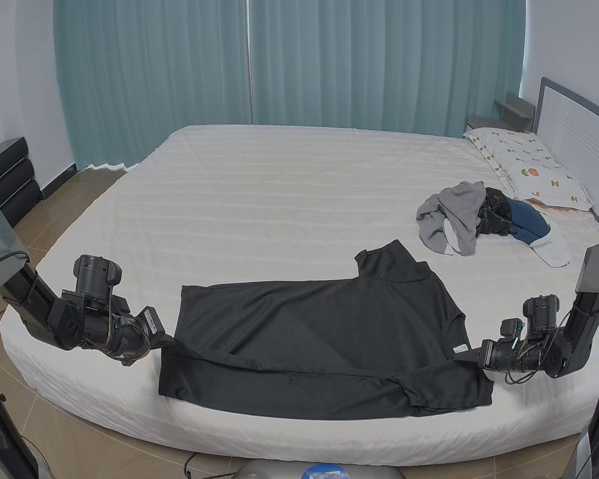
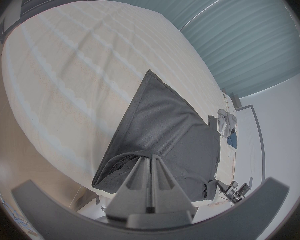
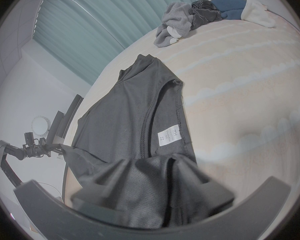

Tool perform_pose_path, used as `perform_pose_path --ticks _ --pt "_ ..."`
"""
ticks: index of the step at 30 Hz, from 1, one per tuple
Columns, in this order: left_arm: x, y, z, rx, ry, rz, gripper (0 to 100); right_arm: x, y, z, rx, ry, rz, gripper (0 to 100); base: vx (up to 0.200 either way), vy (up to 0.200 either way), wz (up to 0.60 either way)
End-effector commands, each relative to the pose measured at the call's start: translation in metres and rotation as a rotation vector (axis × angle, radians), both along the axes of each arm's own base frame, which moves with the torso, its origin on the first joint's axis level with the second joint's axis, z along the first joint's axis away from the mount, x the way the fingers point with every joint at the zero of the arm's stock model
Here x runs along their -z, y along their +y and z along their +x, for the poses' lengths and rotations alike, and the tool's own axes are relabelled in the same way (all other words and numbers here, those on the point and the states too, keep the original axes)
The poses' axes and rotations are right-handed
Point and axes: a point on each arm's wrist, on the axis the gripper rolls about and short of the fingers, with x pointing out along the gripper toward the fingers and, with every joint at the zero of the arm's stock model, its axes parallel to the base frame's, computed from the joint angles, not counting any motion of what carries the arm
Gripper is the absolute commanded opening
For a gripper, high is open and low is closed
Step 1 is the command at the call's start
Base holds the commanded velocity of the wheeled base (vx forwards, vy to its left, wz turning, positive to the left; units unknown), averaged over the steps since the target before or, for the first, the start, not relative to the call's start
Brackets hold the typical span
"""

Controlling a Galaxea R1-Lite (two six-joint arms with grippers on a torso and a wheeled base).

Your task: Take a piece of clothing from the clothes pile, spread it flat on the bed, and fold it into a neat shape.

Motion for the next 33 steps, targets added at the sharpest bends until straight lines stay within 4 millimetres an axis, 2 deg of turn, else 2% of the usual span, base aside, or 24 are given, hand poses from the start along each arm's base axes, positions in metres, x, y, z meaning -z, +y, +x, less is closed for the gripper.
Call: perform_pose_path --ticks 1,4,11,20,28,33 --pt "0.001 0.0 0.0 -0.001 0.001 0.0 0 0.001 -0.001 -0.003 -0.004 0.005 -0.007 0 0.0 0.0 0.0" --pt "0.001 0.0 0.0 -0.001 0.001 0.0 0 0.0 -0.002 -0.003 -0.003 -0.007 -0.011 0 0.0 0.0 0.0" --pt "-0.004 0.0 -0.004 -0.002 0.007 -0.001 0 -0.025 -0.004 -0.011 0.024 -0.087 0.007 0 0.0 0.0 0.0" --pt "-0.017 0.001 -0.015 -0.004 0.011 -0.005 0 -0.046 -0.007 -0.021 0.041 -0.132 0.011 0 0.0 0.0 0.0" --pt "-0.032 0.014 -0.028 -0.048 0.008 -0.013 0 -0.073 -0.007 -0.047 0.084 -0.171 0.049 0 0.0 0.0 0.0" --pt "-0.045 0.023 -0.039 -0.077 -0.031 -0.016 0 -0.077 -0.005 -0.059 0.075 -0.173 0.054 0 0.0 0.0 0.0"
